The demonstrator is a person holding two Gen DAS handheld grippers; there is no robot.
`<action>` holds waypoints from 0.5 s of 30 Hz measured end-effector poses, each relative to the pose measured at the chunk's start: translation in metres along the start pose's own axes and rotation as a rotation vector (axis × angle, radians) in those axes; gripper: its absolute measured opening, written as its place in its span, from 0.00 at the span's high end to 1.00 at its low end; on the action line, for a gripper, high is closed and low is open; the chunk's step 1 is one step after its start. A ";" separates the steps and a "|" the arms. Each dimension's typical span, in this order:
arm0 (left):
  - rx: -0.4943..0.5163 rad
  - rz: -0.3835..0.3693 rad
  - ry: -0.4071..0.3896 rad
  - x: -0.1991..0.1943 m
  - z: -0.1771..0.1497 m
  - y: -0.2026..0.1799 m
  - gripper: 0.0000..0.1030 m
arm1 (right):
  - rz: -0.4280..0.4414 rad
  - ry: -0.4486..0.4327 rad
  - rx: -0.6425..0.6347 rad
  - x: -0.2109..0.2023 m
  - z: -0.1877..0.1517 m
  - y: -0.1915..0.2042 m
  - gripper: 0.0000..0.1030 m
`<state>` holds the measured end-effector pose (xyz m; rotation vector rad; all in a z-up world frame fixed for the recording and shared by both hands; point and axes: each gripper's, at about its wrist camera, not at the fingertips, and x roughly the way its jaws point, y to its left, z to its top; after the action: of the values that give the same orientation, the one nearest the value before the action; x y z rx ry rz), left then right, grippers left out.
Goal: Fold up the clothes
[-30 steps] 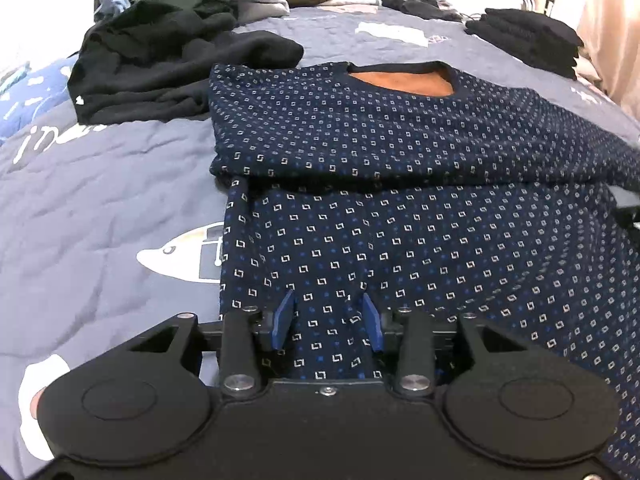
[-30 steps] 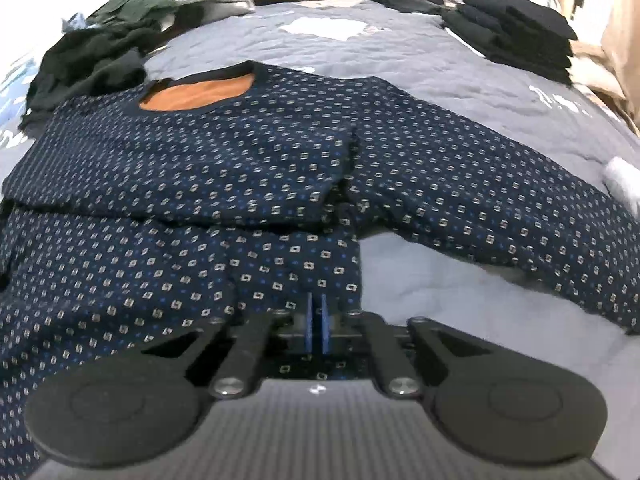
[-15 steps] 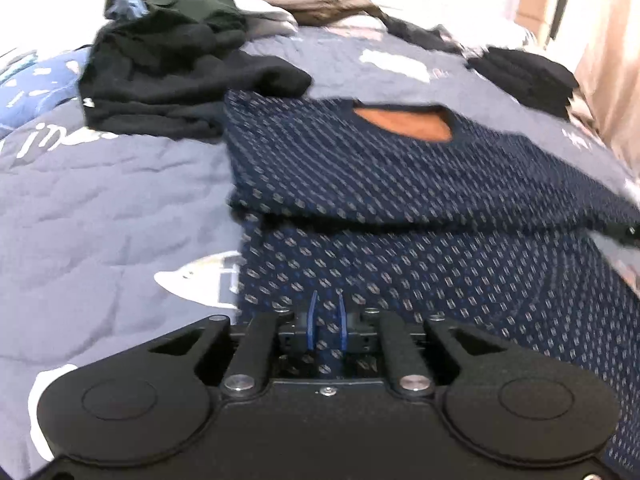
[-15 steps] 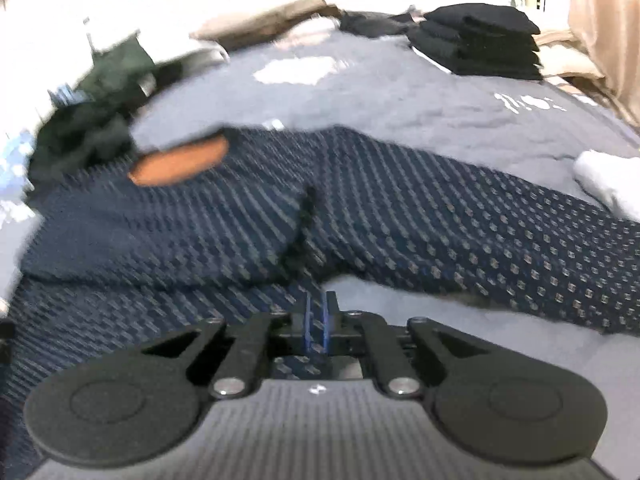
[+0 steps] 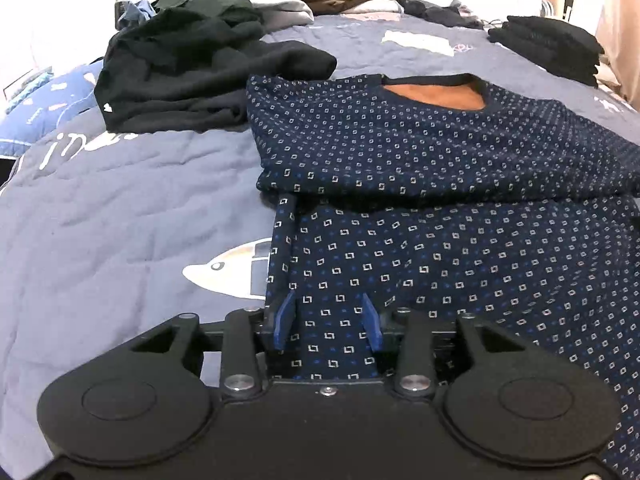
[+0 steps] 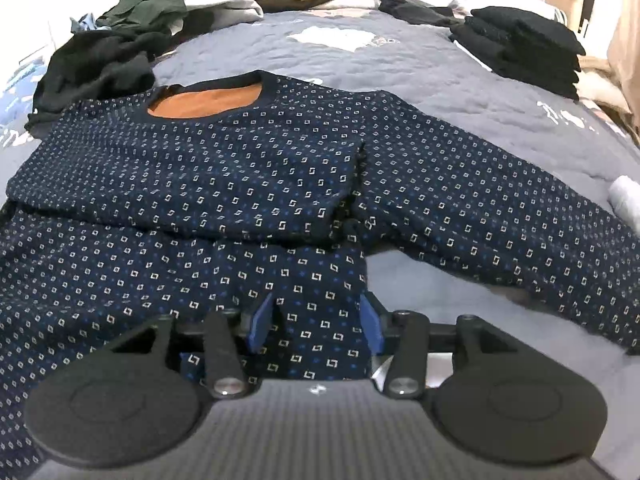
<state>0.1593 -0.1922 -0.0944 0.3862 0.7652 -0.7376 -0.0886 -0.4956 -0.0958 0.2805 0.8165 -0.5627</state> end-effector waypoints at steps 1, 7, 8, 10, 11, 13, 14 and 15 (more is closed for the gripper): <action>0.000 0.003 0.007 0.002 -0.001 0.000 0.63 | 0.002 0.005 0.008 0.000 -0.001 -0.002 0.53; 0.017 0.016 0.024 0.010 -0.004 -0.004 0.68 | 0.032 0.015 0.085 0.008 -0.006 -0.011 0.64; 0.011 0.010 0.021 0.010 -0.004 -0.003 0.81 | 0.042 0.019 0.092 0.009 -0.005 -0.010 0.69; -0.012 0.006 0.017 0.008 -0.003 0.000 0.97 | 0.045 0.021 0.101 0.009 -0.003 -0.009 0.84; -0.034 0.001 0.016 0.007 -0.001 0.004 0.97 | 0.042 0.021 0.107 0.008 -0.002 -0.008 0.85; -0.060 0.011 0.006 0.003 0.000 0.010 0.97 | 0.042 0.018 0.134 0.007 -0.001 -0.012 0.87; -0.069 0.020 0.000 0.001 0.001 0.014 0.98 | 0.043 0.016 0.149 0.006 -0.001 -0.014 0.88; -0.080 0.022 -0.002 -0.001 0.002 0.018 0.98 | 0.039 0.010 0.160 0.004 0.000 -0.016 0.88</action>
<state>0.1730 -0.1808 -0.0913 0.3207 0.7849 -0.6845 -0.0958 -0.5099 -0.0990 0.4451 0.7756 -0.5910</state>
